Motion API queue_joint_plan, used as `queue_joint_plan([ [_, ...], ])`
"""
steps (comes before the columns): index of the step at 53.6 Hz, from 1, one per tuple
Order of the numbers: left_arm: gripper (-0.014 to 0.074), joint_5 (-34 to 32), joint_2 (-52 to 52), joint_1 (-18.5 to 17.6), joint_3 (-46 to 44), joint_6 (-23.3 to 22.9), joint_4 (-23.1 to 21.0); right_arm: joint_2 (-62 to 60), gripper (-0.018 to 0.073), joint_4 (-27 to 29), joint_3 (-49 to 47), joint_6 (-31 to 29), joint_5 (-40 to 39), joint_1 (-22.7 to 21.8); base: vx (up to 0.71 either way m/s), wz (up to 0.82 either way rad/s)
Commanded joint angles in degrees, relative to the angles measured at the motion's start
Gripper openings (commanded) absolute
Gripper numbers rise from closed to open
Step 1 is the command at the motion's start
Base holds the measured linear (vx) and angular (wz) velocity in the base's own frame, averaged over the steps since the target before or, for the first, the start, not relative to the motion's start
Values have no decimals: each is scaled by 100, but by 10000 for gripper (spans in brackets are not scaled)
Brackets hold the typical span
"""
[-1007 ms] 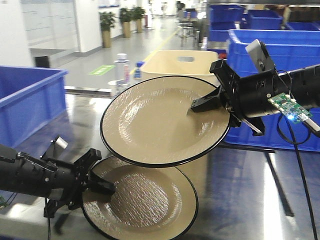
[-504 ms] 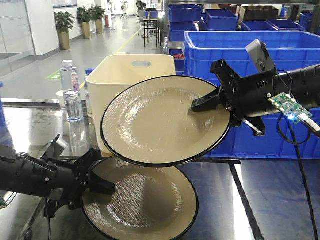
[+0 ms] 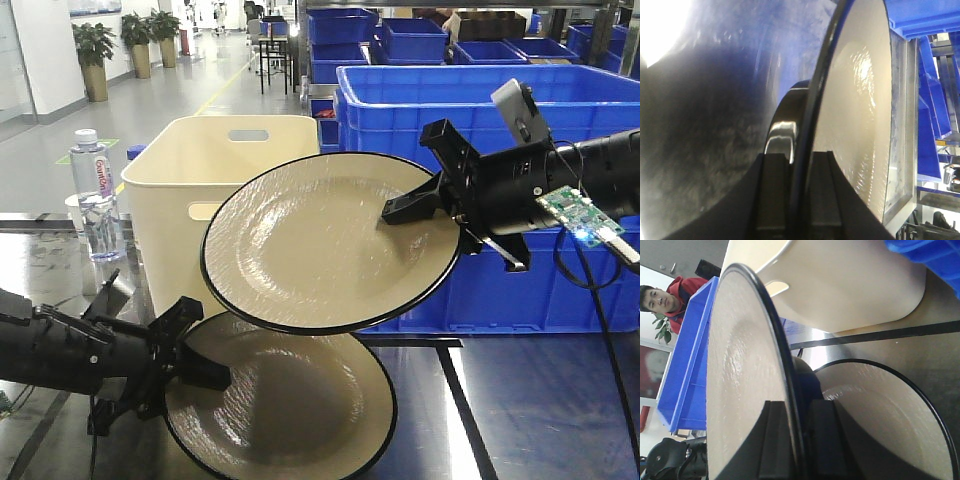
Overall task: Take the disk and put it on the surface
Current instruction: 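Hold both plates while the base drives to the steel counter, then lower the left gripper's plate onto the counter and release it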
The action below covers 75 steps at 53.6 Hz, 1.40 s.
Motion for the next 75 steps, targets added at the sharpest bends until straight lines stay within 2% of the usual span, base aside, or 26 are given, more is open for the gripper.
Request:
queue_joint_plan([
  [1,1,75,-353,-17,-185,-59,-645,-312,-8,603,-236,31,-408,-6,5,-5],
  [47,1,-113,-331,-17,-185,-59,-628,-312,-8,602,-236,31,-497,-6,1,-1],
  [54,1,112,-173,-53,-185,-59,-574,-312,-8,602,-236,31,-590,-6,0,0],
  [64,4,215,10,-217,-185,-59,-36,-312,-8,602,-236,31,-692,-6,0,0],
  [75,48,162,23,-224,-185,-59,837,-312,-8,602,-236,31,-695,-6,0,0],
])
